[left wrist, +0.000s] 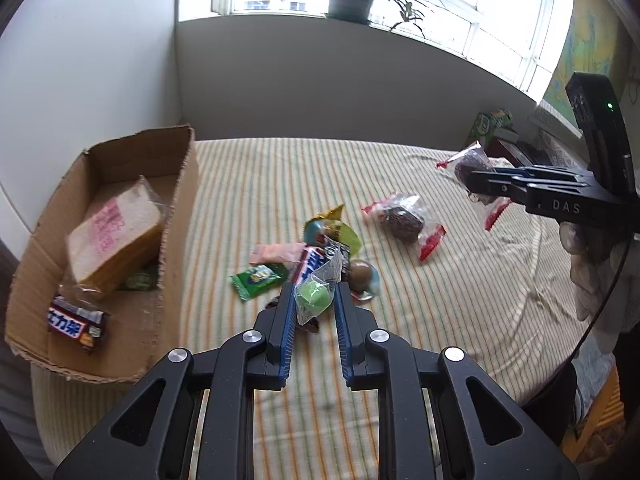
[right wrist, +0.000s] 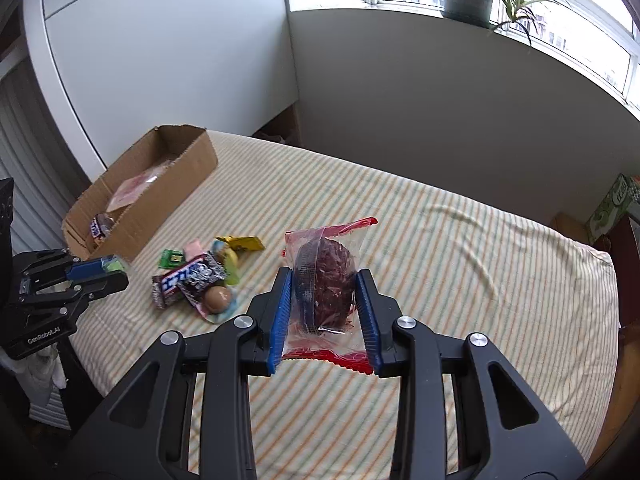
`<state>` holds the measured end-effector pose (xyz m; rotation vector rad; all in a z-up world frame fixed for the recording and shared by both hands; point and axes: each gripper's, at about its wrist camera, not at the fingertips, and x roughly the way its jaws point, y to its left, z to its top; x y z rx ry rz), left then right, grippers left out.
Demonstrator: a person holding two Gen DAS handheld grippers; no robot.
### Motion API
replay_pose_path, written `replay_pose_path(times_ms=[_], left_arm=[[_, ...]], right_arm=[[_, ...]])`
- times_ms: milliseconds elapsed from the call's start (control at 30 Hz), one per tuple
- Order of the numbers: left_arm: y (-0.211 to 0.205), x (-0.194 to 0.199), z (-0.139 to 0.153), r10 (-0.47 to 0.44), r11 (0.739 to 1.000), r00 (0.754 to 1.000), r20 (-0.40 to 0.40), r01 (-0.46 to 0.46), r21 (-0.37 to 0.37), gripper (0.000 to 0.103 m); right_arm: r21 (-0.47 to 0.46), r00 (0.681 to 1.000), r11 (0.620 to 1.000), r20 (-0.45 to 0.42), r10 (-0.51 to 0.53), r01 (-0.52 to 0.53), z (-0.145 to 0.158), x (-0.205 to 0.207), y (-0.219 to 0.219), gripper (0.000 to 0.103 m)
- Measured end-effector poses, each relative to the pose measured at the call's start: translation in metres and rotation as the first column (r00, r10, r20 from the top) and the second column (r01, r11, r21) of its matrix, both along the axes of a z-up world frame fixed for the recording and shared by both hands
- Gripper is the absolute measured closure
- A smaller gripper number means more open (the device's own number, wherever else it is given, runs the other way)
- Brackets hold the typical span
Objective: Organize snacks
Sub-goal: 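Carry the cookie bag and green candy with both grippers over the cardboard box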
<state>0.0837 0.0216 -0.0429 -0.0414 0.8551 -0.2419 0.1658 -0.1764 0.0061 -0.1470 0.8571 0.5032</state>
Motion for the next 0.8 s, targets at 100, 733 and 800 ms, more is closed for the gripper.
replay_pose_path(times_ms=[100, 733, 800], left_arm=[[0.019, -0.002, 0.009, 0.049, 0.999, 0.998, 0.027, -0.049, -0.001, 0.086], [0.12, -0.002, 0.021, 0.269, 0.963, 0.96, 0.073, -0.269, -0.016, 0.086], [0.129, -0.001, 0.02, 0.288, 0.958, 0.955, 0.07, -0.287, -0.02, 0.086]], right_arm=[[0.021, 0.999, 0.999, 0.015, 0.048, -0.049, 0.009, -0.008, 0.023, 0.07], [0.084, 0.957, 0.953, 0.0, 0.292, -0.291, 0.015, -0.023, 0.179, 0.07], [0.082, 0.951, 0.948, -0.011, 0.309, -0.307, 0.01, -0.023, 0.191, 0.07]])
